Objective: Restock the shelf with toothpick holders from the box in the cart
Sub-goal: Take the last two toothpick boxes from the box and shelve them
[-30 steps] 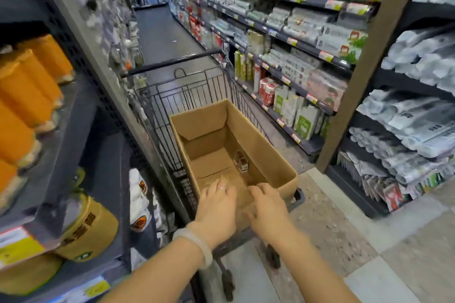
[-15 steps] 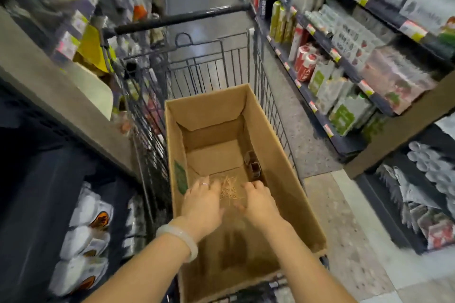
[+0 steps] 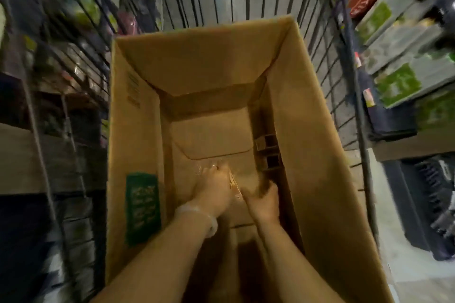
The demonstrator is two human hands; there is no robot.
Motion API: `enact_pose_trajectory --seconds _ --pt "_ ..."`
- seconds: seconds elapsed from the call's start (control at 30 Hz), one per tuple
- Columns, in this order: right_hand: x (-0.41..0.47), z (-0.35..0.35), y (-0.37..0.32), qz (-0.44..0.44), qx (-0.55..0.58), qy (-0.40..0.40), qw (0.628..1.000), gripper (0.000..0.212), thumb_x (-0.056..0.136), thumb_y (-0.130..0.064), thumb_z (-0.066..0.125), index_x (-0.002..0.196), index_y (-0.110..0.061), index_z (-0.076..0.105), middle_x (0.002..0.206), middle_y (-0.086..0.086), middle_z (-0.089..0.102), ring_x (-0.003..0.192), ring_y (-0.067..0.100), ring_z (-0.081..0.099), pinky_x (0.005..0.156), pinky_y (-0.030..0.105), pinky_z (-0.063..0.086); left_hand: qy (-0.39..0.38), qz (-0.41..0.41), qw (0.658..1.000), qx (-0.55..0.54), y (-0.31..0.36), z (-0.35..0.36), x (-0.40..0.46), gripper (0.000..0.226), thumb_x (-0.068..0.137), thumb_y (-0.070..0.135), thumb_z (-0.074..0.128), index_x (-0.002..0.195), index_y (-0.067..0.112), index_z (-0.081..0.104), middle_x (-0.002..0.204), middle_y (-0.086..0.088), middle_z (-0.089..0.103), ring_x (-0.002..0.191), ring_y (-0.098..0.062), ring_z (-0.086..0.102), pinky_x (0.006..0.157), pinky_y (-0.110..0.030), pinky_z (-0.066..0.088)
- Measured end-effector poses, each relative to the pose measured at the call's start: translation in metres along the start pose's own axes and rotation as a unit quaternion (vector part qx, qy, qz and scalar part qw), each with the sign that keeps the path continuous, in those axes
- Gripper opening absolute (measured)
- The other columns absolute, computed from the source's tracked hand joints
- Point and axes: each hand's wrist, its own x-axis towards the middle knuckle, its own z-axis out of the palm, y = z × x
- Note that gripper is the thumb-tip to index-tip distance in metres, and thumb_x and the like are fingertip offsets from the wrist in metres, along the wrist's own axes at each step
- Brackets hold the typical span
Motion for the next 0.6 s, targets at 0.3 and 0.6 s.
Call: enact_pose_trajectory --seconds 0.3,0.6 --pt "0.084 0.035 0.002 0.082 0.228 0.176 0.954 0.097 0.066 -0.055 0.075 0.143 -0.015 0.033 0.140 0.012 0.046 0.130 0.032 0.044 0.109 0.044 0.036 0.070 0.100 0.989 -0.087 0.013 0.027 0.112 0.073 0.085 0.020 0.064 0.147 0.018 0.025 0.149 -0.004 0.033 0.138 -0.021 0.025 0.113 -0.030 0.021" --pt "0.103 0.059 0.014 0.012 0.173 0.345 0.923 0.085 0.068 -0.035 0.082 0.138 -0.004 0.043 0.134 0.018 0.053 0.125 0.033 0.050 0.103 0.044 0.040 0.054 0.220 0.974 -0.009 0.046 0.040 0.163 0.043 0.078 0.008 0.062 0.120 0.008 0.054 0.128 -0.009 0.050 0.129 -0.023 0.033 0.106 -0.031 0.031"
